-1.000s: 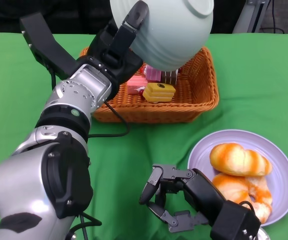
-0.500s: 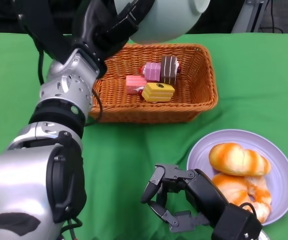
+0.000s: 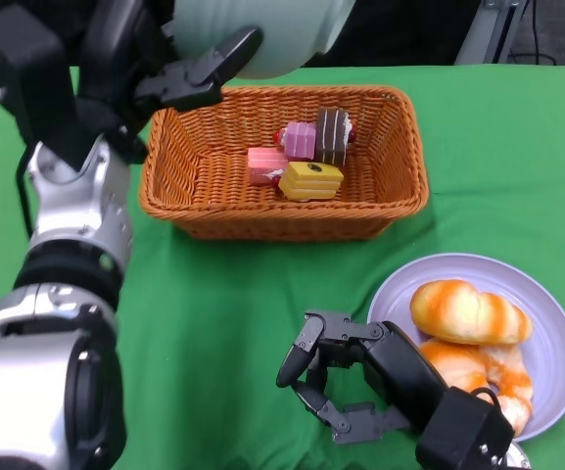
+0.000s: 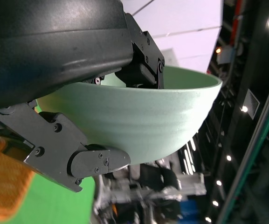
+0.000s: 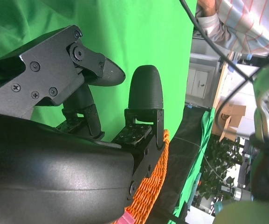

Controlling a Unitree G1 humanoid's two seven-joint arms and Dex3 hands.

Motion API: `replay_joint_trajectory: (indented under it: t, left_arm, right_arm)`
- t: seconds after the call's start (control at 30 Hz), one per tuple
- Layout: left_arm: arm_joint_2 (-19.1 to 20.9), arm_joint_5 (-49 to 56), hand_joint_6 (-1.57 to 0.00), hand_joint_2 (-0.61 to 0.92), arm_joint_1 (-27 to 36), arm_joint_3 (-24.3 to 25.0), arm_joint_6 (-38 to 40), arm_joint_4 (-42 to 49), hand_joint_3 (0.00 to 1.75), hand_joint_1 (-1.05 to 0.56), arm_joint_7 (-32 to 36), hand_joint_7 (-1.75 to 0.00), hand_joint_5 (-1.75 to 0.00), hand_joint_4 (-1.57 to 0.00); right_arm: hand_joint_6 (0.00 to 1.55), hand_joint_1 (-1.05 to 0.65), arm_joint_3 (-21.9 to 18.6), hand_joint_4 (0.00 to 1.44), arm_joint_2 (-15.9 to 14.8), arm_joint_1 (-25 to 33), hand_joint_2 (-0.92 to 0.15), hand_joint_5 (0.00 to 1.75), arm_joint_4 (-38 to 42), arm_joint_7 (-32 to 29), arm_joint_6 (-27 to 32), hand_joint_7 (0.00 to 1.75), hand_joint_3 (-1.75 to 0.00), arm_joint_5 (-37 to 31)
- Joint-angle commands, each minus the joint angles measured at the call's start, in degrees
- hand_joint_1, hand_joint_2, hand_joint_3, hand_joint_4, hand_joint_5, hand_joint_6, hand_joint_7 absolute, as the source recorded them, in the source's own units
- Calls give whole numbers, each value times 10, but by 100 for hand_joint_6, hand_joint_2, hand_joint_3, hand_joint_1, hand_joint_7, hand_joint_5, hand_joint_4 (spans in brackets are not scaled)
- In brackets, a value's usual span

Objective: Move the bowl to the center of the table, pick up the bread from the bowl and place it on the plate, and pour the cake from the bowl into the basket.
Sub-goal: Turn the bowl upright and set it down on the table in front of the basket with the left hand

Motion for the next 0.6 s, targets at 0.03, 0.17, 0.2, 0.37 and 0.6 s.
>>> replay_joint_trajectory:
  t: [0.03, 0.17, 0.2, 0.37, 0.6]
  left_arm:
    - [36, 52, -66, 91, 40, -21, -96, -29, 49, -21, 65, -140, -170, -64]
    - [83, 142, -65, 91, 95, -43, -238, -31, 59, -12, 163, -140, -174, -67]
    - [95, 169, -65, 91, 107, -47, -268, -28, 60, -12, 195, -140, -174, -67]
    - [148, 312, -69, 81, 144, -70, -346, -30, 71, -8, 363, -141, -175, -67]
    - [223, 560, -71, 63, 197, -134, -343, -71, 93, -2, 688, -139, -170, -66]
  right_arm:
    - [65, -9, -11, 75, -4, -8, -53, 156, 7, 8, 0, 134, -100, 16]
    - [66, -12, -19, 76, -6, -14, -56, 147, 14, 16, 1, 131, -91, 21]
    - [66, -11, -20, 76, -5, -15, -57, 147, 16, 17, 0, 131, -90, 22]
    - [67, -12, -24, 75, -7, -17, -57, 147, 19, 14, -4, 131, -90, 16]
    - [65, -12, -24, 74, -6, -11, -57, 148, 12, 12, -12, 131, -91, 16]
